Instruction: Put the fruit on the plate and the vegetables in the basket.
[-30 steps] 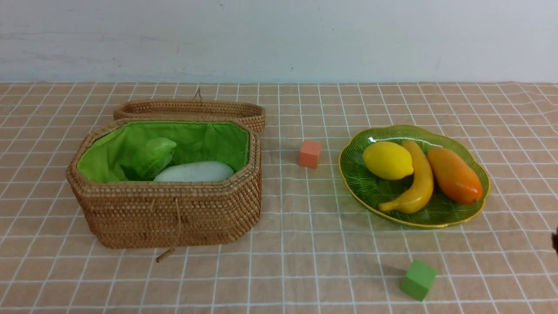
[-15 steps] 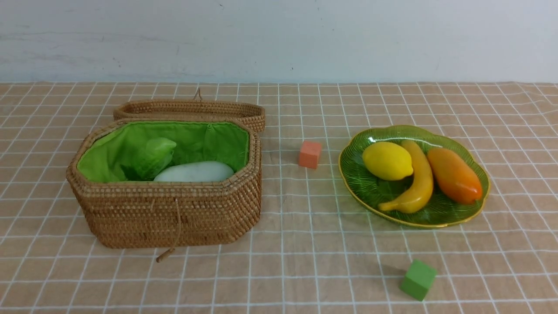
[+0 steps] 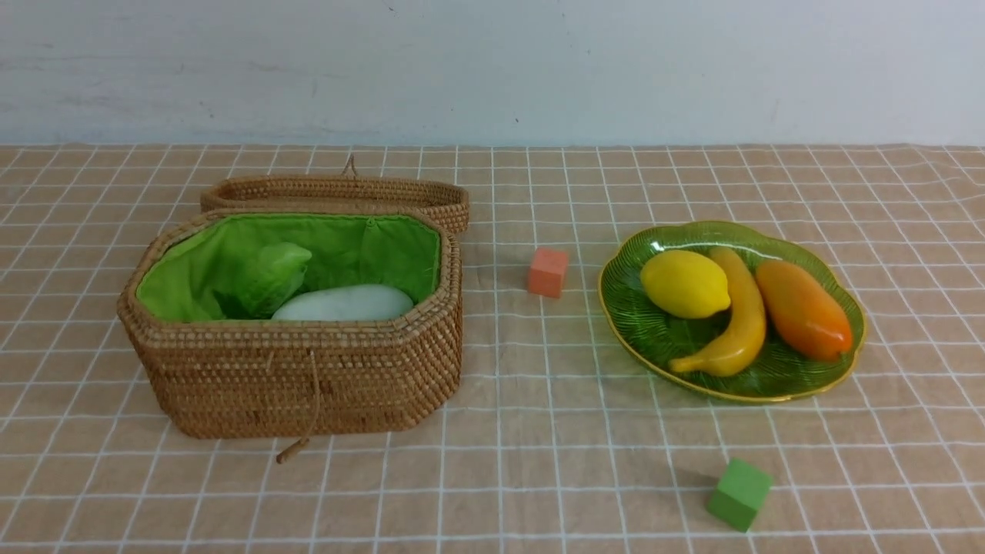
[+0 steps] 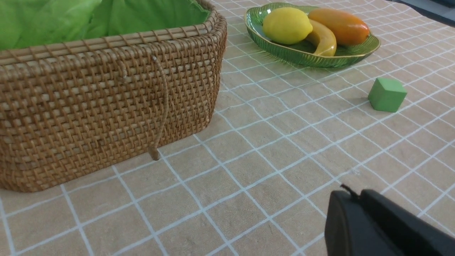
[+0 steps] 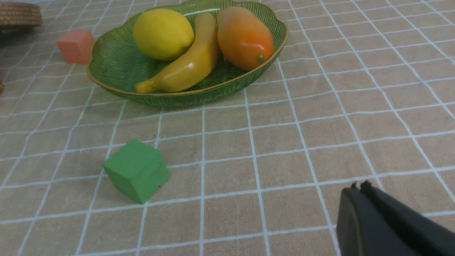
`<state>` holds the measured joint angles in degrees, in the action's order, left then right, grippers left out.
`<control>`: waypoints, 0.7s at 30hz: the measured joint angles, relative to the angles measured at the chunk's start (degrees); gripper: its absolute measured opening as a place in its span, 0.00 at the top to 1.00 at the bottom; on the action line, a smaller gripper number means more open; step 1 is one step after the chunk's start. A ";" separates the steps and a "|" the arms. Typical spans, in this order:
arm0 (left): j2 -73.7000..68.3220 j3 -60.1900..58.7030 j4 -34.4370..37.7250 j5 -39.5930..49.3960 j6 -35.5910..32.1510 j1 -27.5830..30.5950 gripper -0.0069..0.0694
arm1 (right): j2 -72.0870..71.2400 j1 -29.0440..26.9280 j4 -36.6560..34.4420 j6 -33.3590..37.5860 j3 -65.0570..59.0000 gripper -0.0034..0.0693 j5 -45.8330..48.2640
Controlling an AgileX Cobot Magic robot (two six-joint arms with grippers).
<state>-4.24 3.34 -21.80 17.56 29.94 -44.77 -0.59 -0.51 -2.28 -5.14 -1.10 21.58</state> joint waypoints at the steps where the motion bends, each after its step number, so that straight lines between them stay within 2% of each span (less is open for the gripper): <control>1: 0.00 0.00 0.00 0.08 0.00 0.00 0.86 | 0.00 0.00 0.00 0.00 0.00 0.98 0.08; 21: 0.00 -0.53 -0.06 0.13 -0.06 0.21 0.84 | 0.00 0.00 0.00 -0.43 0.04 0.96 0.30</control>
<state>-4.24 2.81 -21.86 17.68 29.87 -44.56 -0.59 -0.51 -2.28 -5.56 -1.05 21.88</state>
